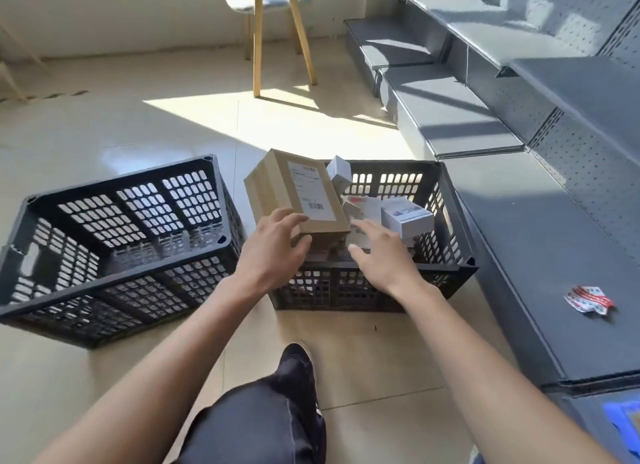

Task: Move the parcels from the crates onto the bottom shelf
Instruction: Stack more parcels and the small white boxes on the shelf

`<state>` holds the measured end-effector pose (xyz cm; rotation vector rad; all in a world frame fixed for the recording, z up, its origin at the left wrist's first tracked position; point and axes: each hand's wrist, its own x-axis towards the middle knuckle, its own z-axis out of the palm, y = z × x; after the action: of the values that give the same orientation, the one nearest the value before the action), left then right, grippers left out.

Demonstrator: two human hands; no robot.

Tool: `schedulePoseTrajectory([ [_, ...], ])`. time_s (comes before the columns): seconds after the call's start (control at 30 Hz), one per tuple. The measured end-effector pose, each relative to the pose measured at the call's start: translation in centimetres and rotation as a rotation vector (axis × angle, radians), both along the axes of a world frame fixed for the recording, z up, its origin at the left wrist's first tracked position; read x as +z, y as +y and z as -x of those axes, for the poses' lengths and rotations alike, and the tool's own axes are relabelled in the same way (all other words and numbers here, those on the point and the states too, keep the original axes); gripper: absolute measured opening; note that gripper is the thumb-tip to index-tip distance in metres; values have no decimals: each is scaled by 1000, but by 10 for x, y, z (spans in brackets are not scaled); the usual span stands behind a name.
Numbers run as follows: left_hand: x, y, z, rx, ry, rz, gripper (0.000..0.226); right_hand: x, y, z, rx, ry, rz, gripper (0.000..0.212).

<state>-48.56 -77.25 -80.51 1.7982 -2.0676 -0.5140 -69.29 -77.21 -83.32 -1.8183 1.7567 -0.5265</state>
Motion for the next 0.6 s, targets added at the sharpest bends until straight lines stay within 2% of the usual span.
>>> schedulePoseTrajectory([
  [0.3,-48,-40,-13,56,4,-104,64,-51,-50,-17,64,96,-98,63],
  [0.6,-72,-62,-11,92,44,-107,80,-91,-86,-20,-19,-80,-153,76],
])
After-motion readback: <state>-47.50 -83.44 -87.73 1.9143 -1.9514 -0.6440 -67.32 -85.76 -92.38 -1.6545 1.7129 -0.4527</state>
